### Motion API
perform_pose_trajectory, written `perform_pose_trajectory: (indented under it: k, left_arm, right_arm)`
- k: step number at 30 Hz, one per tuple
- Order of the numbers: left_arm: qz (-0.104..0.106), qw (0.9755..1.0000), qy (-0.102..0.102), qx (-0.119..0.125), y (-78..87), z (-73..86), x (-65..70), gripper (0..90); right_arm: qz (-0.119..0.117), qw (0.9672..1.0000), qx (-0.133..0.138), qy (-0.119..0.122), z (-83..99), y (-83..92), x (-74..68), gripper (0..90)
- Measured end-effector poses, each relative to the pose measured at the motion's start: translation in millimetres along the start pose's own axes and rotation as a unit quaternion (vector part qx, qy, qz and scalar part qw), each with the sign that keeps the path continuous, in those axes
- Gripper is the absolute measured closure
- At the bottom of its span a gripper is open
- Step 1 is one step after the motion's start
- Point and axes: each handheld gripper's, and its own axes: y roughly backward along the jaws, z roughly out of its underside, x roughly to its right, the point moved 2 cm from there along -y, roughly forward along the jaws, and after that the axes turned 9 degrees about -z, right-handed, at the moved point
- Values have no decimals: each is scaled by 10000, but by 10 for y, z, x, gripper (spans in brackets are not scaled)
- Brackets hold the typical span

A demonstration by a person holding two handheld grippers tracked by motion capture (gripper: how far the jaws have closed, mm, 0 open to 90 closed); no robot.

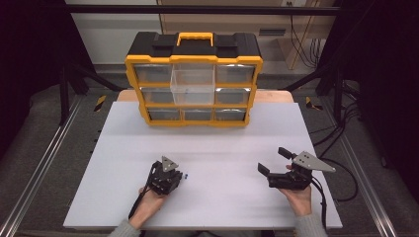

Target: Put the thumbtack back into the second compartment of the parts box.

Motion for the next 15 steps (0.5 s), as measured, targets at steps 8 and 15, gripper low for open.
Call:
perform_pose_trajectory:
  k: [8, 15]
  left_arm:
    - [44, 10000, -17, 0, 1, -4, -7, 839]
    - [75, 10000, -40, 14, 9, -10, -25, 841]
  right_arm:
    - [5, 10000, 3, -11, -1, 0, -3, 13]
    - [2, 10000, -7, -15, 1, -3, -3, 13]
